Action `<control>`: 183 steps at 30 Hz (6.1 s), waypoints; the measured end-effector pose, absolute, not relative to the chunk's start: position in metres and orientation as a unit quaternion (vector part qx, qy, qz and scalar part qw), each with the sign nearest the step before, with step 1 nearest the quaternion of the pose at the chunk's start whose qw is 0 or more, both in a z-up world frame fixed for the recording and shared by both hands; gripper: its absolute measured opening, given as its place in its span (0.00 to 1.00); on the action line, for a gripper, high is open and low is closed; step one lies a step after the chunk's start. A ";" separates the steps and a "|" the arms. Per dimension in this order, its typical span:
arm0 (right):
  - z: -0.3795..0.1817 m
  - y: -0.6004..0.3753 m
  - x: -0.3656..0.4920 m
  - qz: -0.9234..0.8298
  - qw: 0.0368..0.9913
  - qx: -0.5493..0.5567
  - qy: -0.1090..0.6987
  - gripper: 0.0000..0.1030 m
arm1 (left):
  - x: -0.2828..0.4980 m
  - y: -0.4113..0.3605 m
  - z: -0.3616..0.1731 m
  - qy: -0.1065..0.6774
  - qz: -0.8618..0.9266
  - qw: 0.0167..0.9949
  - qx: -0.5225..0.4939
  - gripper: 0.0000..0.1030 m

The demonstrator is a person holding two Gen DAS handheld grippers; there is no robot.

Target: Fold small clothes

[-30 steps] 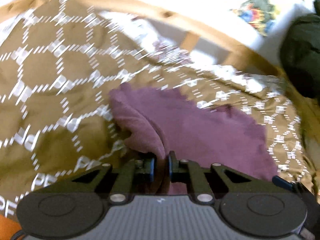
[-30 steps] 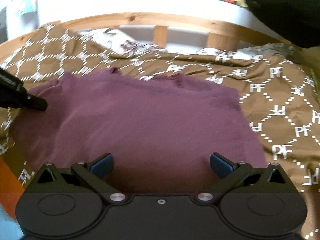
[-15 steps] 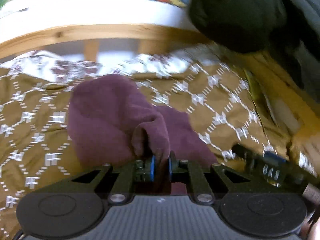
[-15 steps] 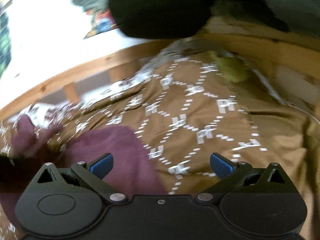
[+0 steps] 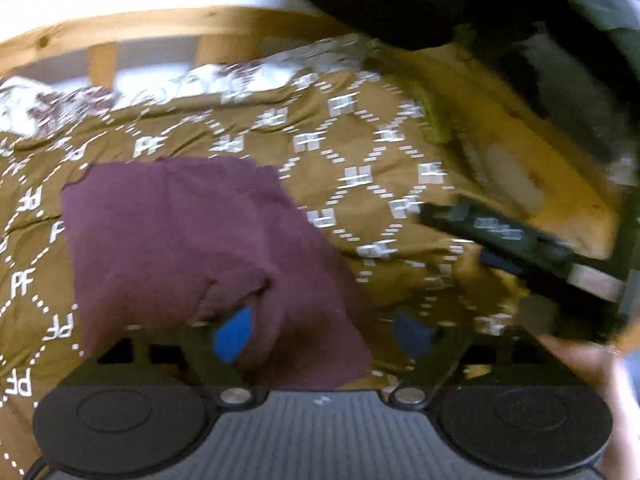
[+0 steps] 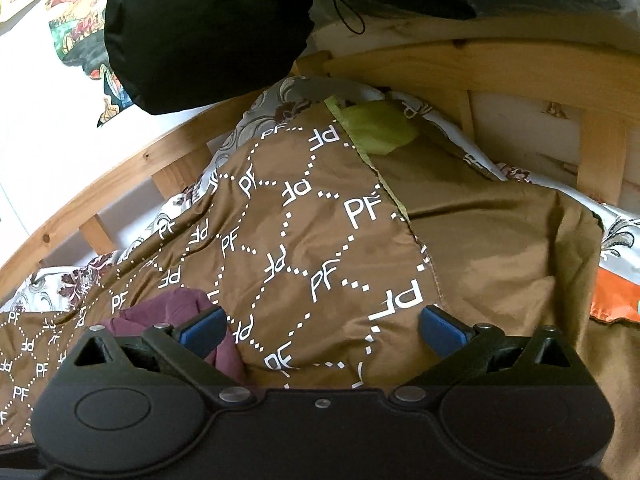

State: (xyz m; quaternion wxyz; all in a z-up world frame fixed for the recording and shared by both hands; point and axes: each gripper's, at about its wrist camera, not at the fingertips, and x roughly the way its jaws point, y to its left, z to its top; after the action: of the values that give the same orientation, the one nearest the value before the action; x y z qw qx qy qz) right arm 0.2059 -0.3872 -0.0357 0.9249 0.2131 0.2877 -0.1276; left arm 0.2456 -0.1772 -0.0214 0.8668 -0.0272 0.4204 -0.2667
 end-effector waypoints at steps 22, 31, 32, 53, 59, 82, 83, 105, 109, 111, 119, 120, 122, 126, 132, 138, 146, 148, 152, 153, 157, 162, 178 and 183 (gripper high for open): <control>-0.034 -0.337 0.212 0.043 0.942 0.219 0.251 1.00 | 0.177 -0.117 -0.037 0.321 -0.222 0.907 0.158 0.99; -0.053 -0.300 0.232 0.181 0.909 0.244 0.286 1.00 | 0.193 -0.093 -0.058 0.324 -0.177 0.925 0.096 0.99; -0.056 -0.299 0.237 0.192 0.901 0.258 0.290 1.00 | 0.194 -0.091 -0.058 0.322 -0.176 0.926 0.089 0.99; -0.075 -0.287 0.257 0.145 0.898 0.254 0.328 0.22 | 0.191 -0.109 -0.061 0.316 -0.187 0.927 0.071 0.26; -0.042 -0.299 0.249 0.141 0.927 0.242 0.250 0.05 | 0.199 -0.136 -0.052 0.301 -0.209 0.928 0.066 0.26; -0.072 -0.290 0.267 0.124 0.931 0.154 0.306 0.07 | 0.188 -0.131 -0.064 0.299 -0.210 0.926 0.093 0.24; -0.067 -0.292 0.264 0.119 0.938 0.153 0.288 0.06 | 0.186 -0.132 -0.062 0.294 -0.211 0.927 0.096 0.24; -0.075 -0.327 0.270 0.090 0.923 0.234 0.292 0.31 | 0.185 -0.145 -0.077 0.310 -0.234 0.913 0.128 0.30; -0.081 -0.316 0.275 0.097 0.919 0.212 0.317 0.15 | 0.185 -0.144 -0.074 0.310 -0.229 0.915 0.118 0.26; -0.073 -0.306 0.271 0.092 0.935 0.168 0.297 0.04 | 0.181 -0.145 -0.069 0.292 -0.225 0.922 0.120 0.25; -0.048 -0.315 0.258 0.059 0.964 0.137 0.221 0.03 | 0.178 -0.162 -0.077 0.290 -0.238 0.911 0.171 0.30; -0.054 -0.317 0.261 0.051 0.960 0.136 0.240 0.03 | 0.181 -0.160 -0.078 0.300 -0.241 0.909 0.162 0.31; -0.065 -0.317 0.266 0.036 0.953 0.128 0.273 0.03 | 0.185 -0.153 -0.076 0.309 -0.252 0.907 0.132 0.38; -0.072 -0.318 0.270 0.026 0.947 0.128 0.292 0.03 | 0.189 -0.131 -0.069 0.330 -0.281 0.900 0.051 0.66; -0.079 -0.318 0.269 0.026 0.945 0.130 0.298 0.04 | 0.191 -0.095 -0.056 0.335 -0.282 0.898 -0.046 0.86; -0.075 -0.319 0.263 0.027 0.944 0.135 0.298 0.14 | 0.205 -0.062 -0.052 0.333 -0.197 0.914 -0.123 0.99; -0.060 -0.320 0.231 0.010 0.945 0.143 0.293 0.56 | 0.237 -0.048 -0.077 0.405 -0.126 0.894 -0.148 0.99; -0.050 -0.314 0.214 0.022 0.947 0.133 0.291 0.79 | 0.241 -0.046 -0.087 0.433 -0.128 0.878 -0.158 0.99; -0.030 -0.297 0.181 0.068 0.952 0.088 0.284 0.98 | 0.245 -0.031 -0.100 0.463 -0.129 0.849 -0.220 0.99; -0.027 -0.292 0.172 0.076 0.954 0.072 0.282 0.99 | 0.245 -0.027 -0.102 0.466 -0.126 0.845 -0.230 0.99; -0.022 -0.276 0.158 0.107 0.949 0.019 0.296 0.99 | 0.245 -0.015 -0.105 0.467 -0.106 0.839 -0.257 0.99; -0.043 -0.250 0.174 0.143 0.910 -0.042 0.386 0.99 | 0.247 -0.013 -0.108 0.470 -0.095 0.837 -0.263 0.99; -0.043 -0.303 0.183 -0.021 0.928 0.065 0.366 0.99 | 0.244 -0.039 -0.106 0.473 -0.106 0.856 -0.183 0.99; -0.031 -0.341 0.173 -0.104 0.936 0.132 0.309 0.99 | 0.245 -0.038 -0.110 0.482 -0.106 0.850 -0.186 0.99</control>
State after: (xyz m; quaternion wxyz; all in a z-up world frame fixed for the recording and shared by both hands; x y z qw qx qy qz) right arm 0.1726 -0.3407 -0.0308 0.9362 0.1315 0.3088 -0.1043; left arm 0.2446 -0.0379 -0.1100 0.8497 -0.1864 0.4818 -0.1059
